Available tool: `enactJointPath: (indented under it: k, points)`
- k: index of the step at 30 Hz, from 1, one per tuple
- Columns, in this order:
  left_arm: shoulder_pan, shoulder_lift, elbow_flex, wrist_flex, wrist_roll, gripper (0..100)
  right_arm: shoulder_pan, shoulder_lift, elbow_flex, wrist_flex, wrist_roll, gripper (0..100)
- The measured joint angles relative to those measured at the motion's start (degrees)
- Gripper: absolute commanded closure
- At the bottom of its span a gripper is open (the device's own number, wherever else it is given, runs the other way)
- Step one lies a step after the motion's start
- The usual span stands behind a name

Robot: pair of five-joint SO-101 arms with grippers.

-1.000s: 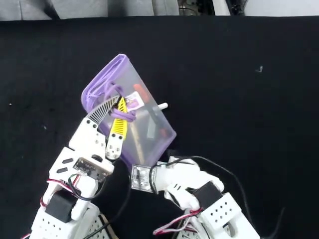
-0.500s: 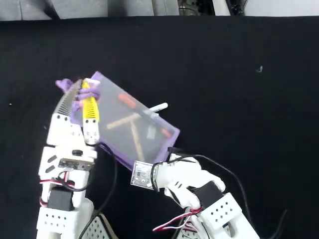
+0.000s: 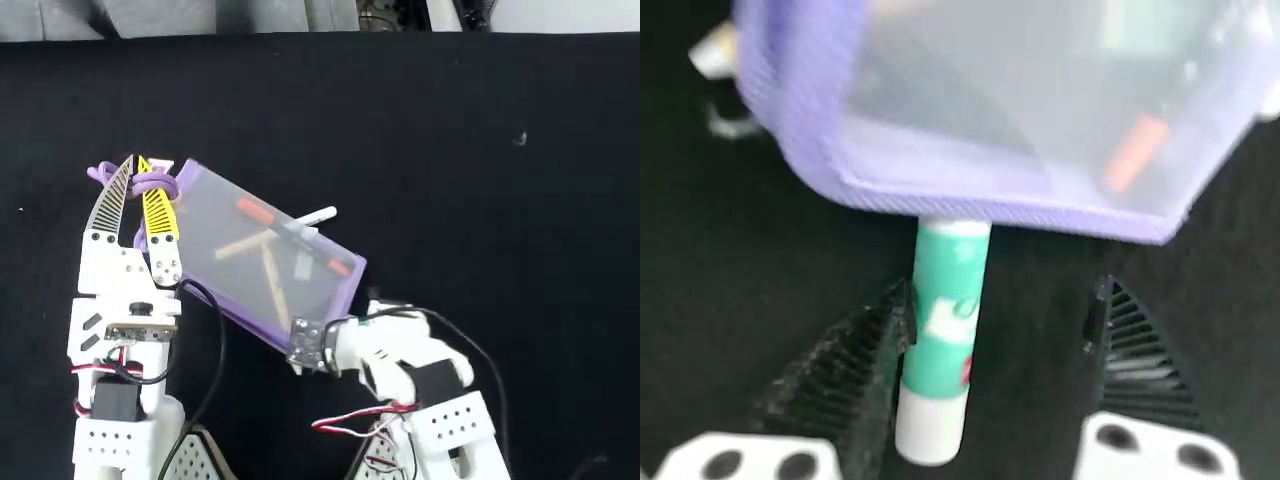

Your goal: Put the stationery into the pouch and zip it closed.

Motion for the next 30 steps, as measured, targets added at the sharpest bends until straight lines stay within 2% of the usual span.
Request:
enactJointPath:
  k: [6,14,18,22,26,30]
  points:
    - [0.0,0.0,-3.52,0.0,0.0,97,2.29,0.0,0.0,0.0,1.93,88.1]
    - [0.0,0.0,-4.75,-0.7,-1.67,97,2.29,-0.09,0.09,0.35,5.1,82.1]
    - [0.0,0.0,-5.63,-7.03,-7.65,97,2.29,-0.09,0.09,0.35,5.63,82.2]
    - [0.0,0.0,-7.56,-14.42,-9.14,97,2.29,-0.09,0.09,0.35,5.63,82.2]
    - [0.0,0.0,-13.71,-10.99,-8.53,97,1.41,-0.09,0.09,0.35,5.63,82.2]
    - [0.0,0.26,-20.31,-4.04,-2.46,97,1.14,-0.09,0.09,0.35,5.63,85.0]
